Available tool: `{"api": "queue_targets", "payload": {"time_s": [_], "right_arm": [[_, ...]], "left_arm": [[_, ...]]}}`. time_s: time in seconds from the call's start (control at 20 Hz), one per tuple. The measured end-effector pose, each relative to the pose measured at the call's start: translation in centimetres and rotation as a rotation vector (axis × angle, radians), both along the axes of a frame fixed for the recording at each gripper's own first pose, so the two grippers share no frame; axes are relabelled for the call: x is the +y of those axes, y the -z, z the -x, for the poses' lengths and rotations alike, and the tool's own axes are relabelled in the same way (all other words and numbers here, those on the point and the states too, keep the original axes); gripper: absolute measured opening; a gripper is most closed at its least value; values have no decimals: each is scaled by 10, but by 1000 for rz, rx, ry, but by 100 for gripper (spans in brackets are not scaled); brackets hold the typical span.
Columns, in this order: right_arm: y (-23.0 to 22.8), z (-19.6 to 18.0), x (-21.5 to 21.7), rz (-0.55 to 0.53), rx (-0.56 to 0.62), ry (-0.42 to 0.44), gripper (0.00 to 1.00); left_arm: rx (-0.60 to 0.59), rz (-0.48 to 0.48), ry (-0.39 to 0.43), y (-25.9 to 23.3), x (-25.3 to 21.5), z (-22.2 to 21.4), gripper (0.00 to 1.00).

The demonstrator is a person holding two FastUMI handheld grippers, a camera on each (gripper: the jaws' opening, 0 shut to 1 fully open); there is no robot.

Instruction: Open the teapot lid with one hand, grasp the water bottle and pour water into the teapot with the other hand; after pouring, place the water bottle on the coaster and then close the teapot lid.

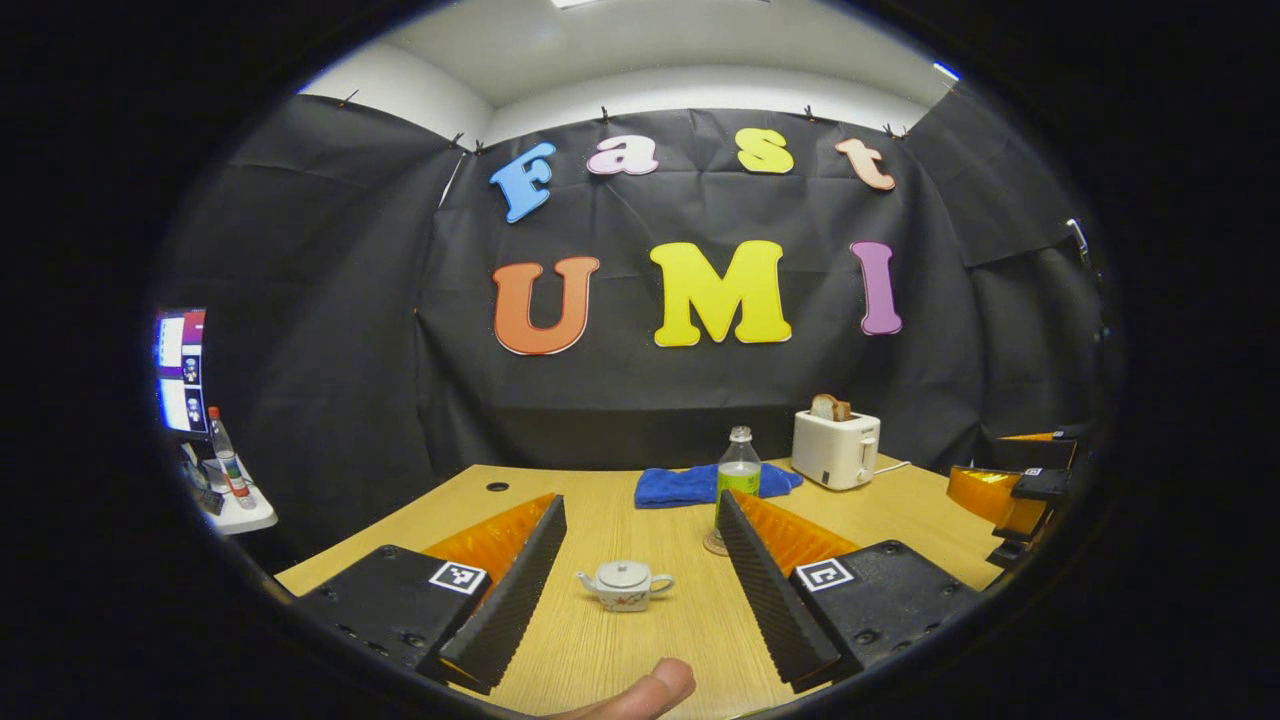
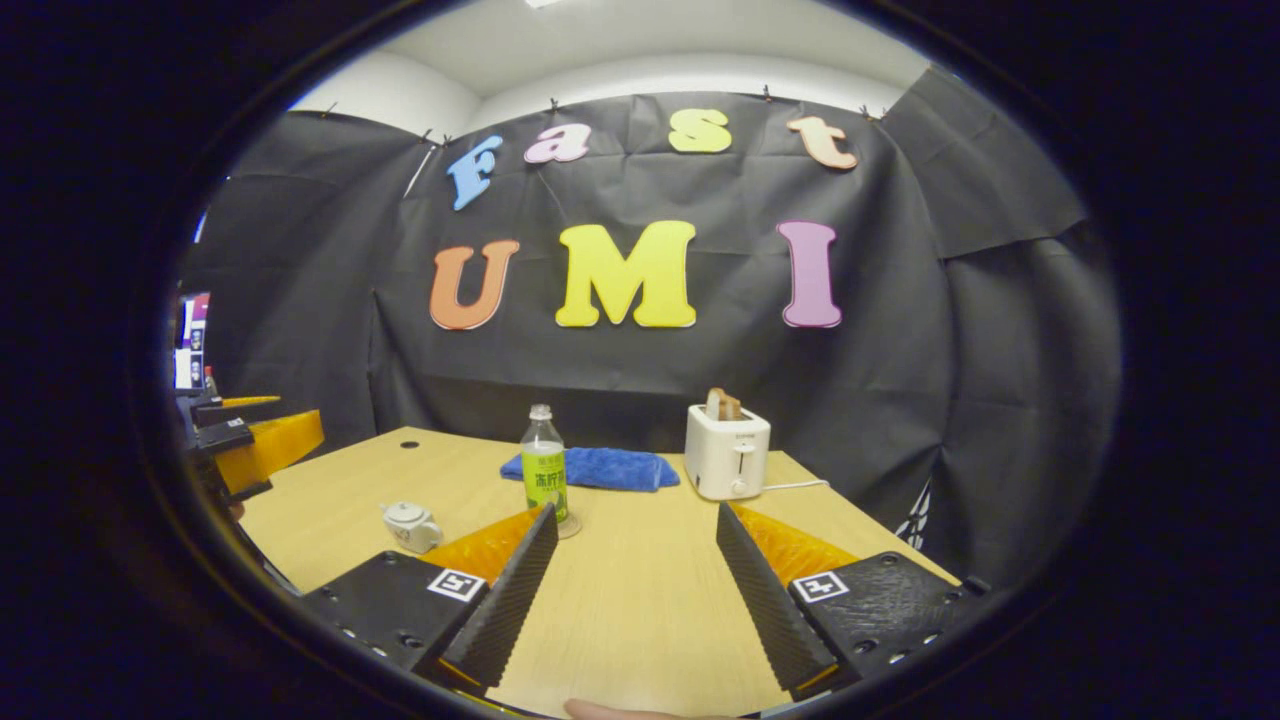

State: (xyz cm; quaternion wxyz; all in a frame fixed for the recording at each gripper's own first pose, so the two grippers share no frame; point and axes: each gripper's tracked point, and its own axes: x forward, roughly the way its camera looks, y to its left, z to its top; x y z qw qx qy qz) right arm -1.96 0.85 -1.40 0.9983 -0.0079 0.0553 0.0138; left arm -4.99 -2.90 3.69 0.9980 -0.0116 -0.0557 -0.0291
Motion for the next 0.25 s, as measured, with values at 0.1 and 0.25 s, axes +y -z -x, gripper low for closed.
{"api": "queue_targets", "payload": {"time_s": [0.1, 0.25], "right_arm": [[2, -2, 2, 7, 5, -2, 95], [4, -3, 0, 11, 5, 1, 95]], "left_arm": [[19, 3, 3, 7, 0, -6, 96], [38, 11, 8, 12, -2, -14, 96]]}}
